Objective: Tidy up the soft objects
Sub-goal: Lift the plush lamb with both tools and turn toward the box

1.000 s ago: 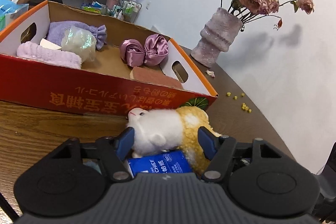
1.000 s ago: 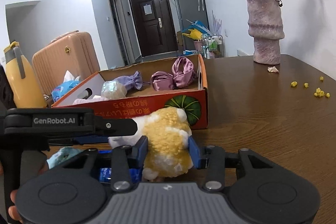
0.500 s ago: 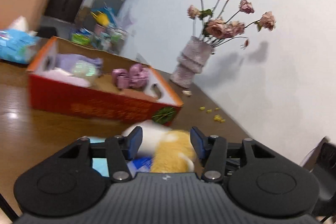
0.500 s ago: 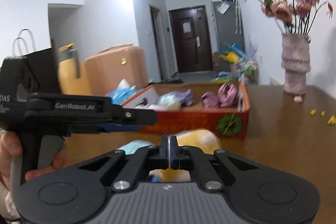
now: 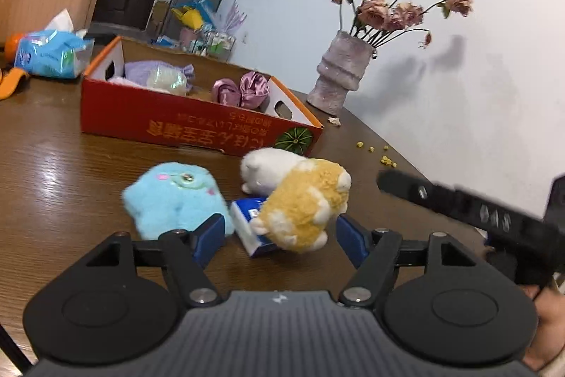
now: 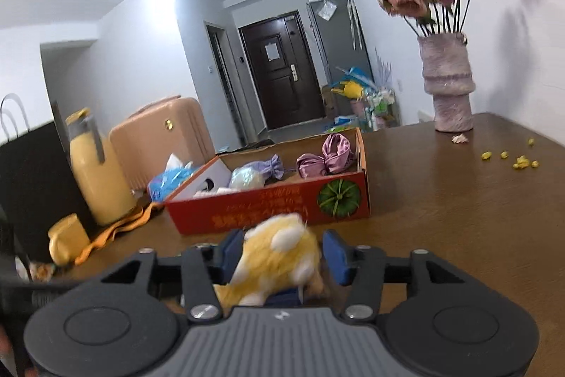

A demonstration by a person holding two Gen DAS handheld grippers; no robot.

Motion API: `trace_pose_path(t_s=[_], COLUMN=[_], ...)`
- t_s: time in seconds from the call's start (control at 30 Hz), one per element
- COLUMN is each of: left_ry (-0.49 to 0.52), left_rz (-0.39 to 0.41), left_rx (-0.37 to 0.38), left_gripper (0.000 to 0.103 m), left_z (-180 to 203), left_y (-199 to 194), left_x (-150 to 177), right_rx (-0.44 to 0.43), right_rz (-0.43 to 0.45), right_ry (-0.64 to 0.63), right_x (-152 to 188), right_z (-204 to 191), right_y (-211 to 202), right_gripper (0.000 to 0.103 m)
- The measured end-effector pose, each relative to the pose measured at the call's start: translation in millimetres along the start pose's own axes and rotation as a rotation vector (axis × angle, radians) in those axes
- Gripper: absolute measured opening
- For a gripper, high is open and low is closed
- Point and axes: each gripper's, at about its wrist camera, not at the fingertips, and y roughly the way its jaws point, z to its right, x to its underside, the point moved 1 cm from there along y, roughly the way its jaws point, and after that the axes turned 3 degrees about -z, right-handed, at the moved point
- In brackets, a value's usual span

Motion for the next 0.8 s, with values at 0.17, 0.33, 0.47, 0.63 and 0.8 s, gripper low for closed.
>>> trace_pose_path(t_s=[0.17, 0.33, 0.47, 0.63, 0.8], left_ry=[-0.134, -0.231, -0.239, -0.081, -0.049], left_rz=[-0.057, -0.094, -0.089, -0.068, -0.146], left_rx=[0.035, 0.099, 0.122, 0.102, 0.073], left_gripper=[0.071, 0.047, 0.047, 0.047, 0.048], left_z=[-3, -13, -17, -7, -6], left_y=[26, 40, 24, -16, -35], left_x=[1, 8, 5, 6, 28], right_rx=[-0.111, -0.172, -0.178, -0.204, -0.160], right_rz=[-0.117, -0.198, -0.174, -0.141, -0.176], right_ry=[0.101, 0.241, 0.228, 0.211, 0.182], right_x=[-23, -12, -5, 8, 41], right_z=[25, 40, 27, 2, -20], right_y=[53, 81, 60, 17, -10], right_gripper=[0.052, 0.041, 0.038, 0.038, 0.040])
